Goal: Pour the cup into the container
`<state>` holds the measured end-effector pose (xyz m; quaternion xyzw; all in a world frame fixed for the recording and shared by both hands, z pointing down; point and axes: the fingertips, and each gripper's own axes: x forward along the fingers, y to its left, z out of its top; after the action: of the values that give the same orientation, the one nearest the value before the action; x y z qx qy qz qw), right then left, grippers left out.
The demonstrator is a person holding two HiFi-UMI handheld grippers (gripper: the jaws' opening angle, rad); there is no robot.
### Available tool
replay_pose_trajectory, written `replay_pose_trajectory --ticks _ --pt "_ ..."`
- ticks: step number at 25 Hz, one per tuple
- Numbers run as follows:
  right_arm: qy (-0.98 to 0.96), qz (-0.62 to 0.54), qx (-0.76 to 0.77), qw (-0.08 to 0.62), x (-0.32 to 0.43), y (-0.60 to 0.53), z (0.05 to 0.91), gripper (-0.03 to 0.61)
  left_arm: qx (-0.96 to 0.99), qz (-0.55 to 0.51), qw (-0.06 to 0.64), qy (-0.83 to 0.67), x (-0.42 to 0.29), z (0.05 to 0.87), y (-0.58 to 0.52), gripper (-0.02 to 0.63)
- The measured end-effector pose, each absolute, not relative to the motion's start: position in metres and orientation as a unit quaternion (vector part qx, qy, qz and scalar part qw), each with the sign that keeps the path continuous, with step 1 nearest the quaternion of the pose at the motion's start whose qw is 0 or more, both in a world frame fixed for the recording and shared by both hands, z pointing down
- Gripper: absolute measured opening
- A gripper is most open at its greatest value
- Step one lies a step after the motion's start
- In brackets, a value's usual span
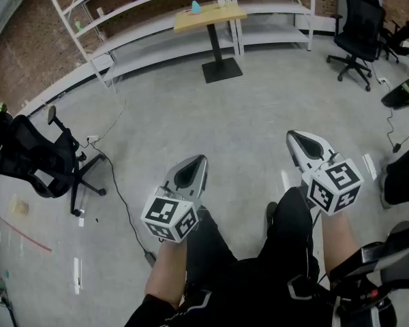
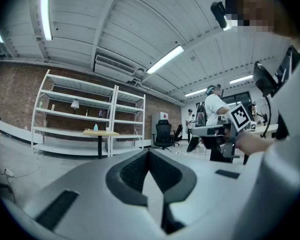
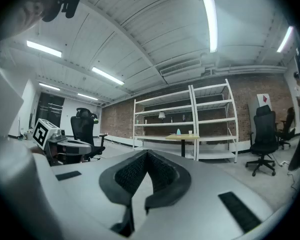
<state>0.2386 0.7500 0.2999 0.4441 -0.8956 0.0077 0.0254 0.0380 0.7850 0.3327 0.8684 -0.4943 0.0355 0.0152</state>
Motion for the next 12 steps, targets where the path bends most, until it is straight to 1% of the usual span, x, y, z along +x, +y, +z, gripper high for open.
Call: replay_pose_trajectory --ticks 12 --pt "-0.897 0.000 0.442 0.023 0.2338 0.7546 0.2937 0.002 0.872 0.031 0.014 -0.488 0.0442 0.3311 0.7900 0.002"
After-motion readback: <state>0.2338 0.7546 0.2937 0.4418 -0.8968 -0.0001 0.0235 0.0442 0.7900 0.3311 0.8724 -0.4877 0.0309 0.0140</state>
